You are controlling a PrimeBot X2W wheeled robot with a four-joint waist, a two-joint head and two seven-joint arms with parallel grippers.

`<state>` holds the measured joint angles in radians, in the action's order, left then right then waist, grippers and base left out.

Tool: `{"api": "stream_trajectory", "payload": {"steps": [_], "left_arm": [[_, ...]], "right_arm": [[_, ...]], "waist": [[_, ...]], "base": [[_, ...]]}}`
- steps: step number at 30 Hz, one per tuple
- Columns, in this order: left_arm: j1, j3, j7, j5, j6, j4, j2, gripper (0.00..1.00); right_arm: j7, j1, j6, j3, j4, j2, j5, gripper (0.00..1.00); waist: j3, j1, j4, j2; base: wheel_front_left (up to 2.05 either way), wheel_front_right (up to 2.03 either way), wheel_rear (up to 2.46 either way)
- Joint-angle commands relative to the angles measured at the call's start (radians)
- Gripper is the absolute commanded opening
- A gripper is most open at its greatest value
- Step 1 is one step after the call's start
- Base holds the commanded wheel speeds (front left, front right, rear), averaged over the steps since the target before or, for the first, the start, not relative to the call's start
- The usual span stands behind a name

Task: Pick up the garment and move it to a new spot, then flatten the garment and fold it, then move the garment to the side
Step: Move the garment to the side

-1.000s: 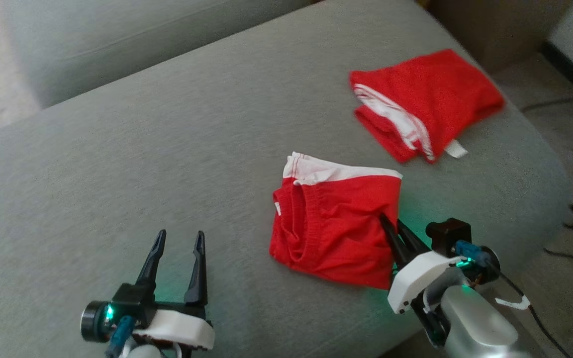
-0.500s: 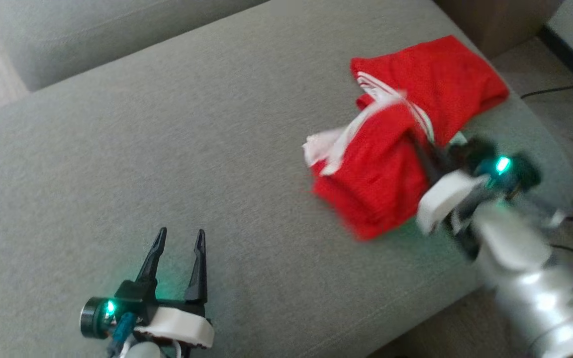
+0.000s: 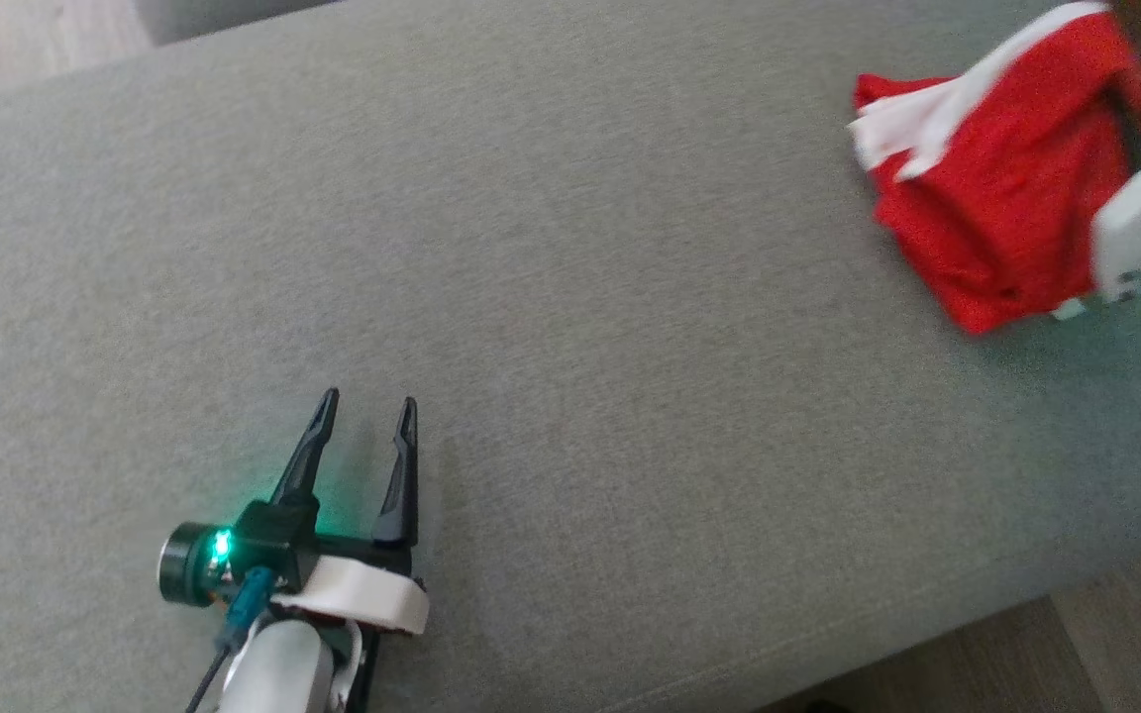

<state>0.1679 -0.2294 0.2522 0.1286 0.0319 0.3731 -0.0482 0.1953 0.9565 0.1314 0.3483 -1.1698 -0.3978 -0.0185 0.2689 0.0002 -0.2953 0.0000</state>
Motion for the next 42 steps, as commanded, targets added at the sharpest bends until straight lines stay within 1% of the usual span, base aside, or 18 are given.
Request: {"api": "stream_trajectory", "payload": {"steps": [1, 2, 4, 6, 9, 10, 11, 14, 17, 20, 23, 27, 29, 33, 37, 42], "left_arm": [[0.038, 0.028, 0.01, -0.009, 0.001, -0.025, -0.002, 1.0], [0.042, 0.03, 0.01, -0.01, 0.001, -0.025, -0.002, 1.0], [0.048, 0.035, 0.01, -0.013, 0.002, -0.027, -0.002, 1.0], [0.052, 0.041, 0.01, -0.016, 0.001, -0.029, -0.002, 1.0], [0.056, 0.058, 0.01, -0.012, -0.006, -0.032, -0.002, 1.0], [0.056, 0.065, 0.01, -0.012, -0.007, -0.033, -0.002, 1.0], [0.056, 0.065, 0.01, -0.012, -0.007, -0.033, -0.002, 1.0], [0.056, 0.08, 0.01, -0.014, -0.008, -0.033, -0.002, 1.0], [0.049, 0.098, 0.01, -0.004, -0.014, -0.034, -0.002, 1.0], [0.043, 0.116, 0.01, 0.009, -0.024, -0.038, -0.002, 1.0], [0.034, 0.127, 0.01, 0.016, -0.031, -0.043, -0.002, 1.0], [0.022, 0.14, 0.01, 0.028, -0.038, -0.044, -0.002, 1.0], [0.015, 0.148, 0.01, 0.033, -0.044, -0.045, -0.002, 1.0], [-0.006, 0.157, 0.01, 0.042, -0.052, -0.041, -0.002, 1.0], [-0.027, 0.159, 0.01, 0.044, -0.056, -0.04, -0.002, 1.0], [-0.064, 0.175, 0.01, 0.039, -0.055, -0.03, -0.002, 1.0]], "right_arm": [[-0.011, 0.047, -0.001, -0.045, -0.01, -0.048, 0.033, 0.82], [-0.018, 0.06, -0.001, -0.078, -0.024, -0.061, 0.053, 1.0], [-0.01, 0.078, -0.001, -0.148, -0.03, -0.083, 0.098, 1.0], [0.011, 0.082, -0.001, -0.244, -0.019, -0.096, 0.141, 1.0], [0.036, 0.061, -0.001, -0.359, 0.011, -0.068, 0.205, 1.0], [0.044, 0.052, -0.001, -0.385, 0.024, -0.051, 0.226, 1.0], [0.044, 0.052, -0.001, -0.385, 0.024, -0.051, 0.226, 1.0], [0.061, 0.023, -0.001, -0.461, 0.074, 0.009, 0.266, 1.0], [0.065, -0.018, -0.001, -0.507, 0.132, 0.095, 0.285, 1.0], [0.066, -0.08, -0.001, -0.518, 0.224, 0.181, 0.281, 1.0], [0.066, -0.151, -0.001, -0.499, 0.3, 0.252, 0.263, 1.0], [0.066, -0.251, -0.001, -0.456, 0.388, 0.31, 0.209, 1.0], [0.066, -0.301, -0.001, -0.432, 0.427, 0.327, 0.182, 1.0], [0.066, -0.402, -0.001, -0.417, 0.479, 0.344, 0.123, 1.0], [0.066, -0.473, -0.001, -0.398, 0.5, 0.347, 0.055, 1.0], [0.066, -0.555, -0.001, -0.371, 0.501, 0.347, 0.006, 1.0]], "waist": [[0.025, -0.0002, 0.029, 0.0], [0.029, -0.0002, 0.032, 0.0], [0.035, -0.0002, 0.036, 0.0], [0.038, -0.0002, 0.038, 0.0], [0.039, -0.0002, 0.035, 0.0], [0.038, -0.0002, 0.033, 0.0], [0.038, -0.0002, 0.033, 0.0], [0.033, -0.0002, 0.026, 0.0], [0.02, -0.0002, 0.022, 0.0], [0.004, -0.0002, 0.025, 0.0], [-0.017, -0.0002, 0.04, 0.0], [-0.045, -0.0002, 0.073, 0.0], [-0.059, -0.0002, 0.093, 0.0], [-0.094, -0.0002, 0.143, 0.0], [-0.127, -0.0002, 0.189, 0.0], [-0.185, -0.0002, 0.231, 0.0]], "base": [[0.0, 0.0, 0.0], [0.0, 0.0, 0.0], [0.0, 0.0, 0.0], [0.0, 0.0, 0.0], [0.0, 0.0, 0.0], [0.0, 0.0, 0.0], [0.0, 0.0, 0.0], [0.0, 0.0, 0.0], [0.0, 0.0, 0.0], [0.0, 0.0, 0.0], [0.0, 0.0, 0.0], [0.0, 0.0, 0.0], [0.0, 0.0, 0.0], [0.0, 0.0, 0.0], [0.0, 0.0, 0.0], [0.0, 0.0, 0.0]]}}
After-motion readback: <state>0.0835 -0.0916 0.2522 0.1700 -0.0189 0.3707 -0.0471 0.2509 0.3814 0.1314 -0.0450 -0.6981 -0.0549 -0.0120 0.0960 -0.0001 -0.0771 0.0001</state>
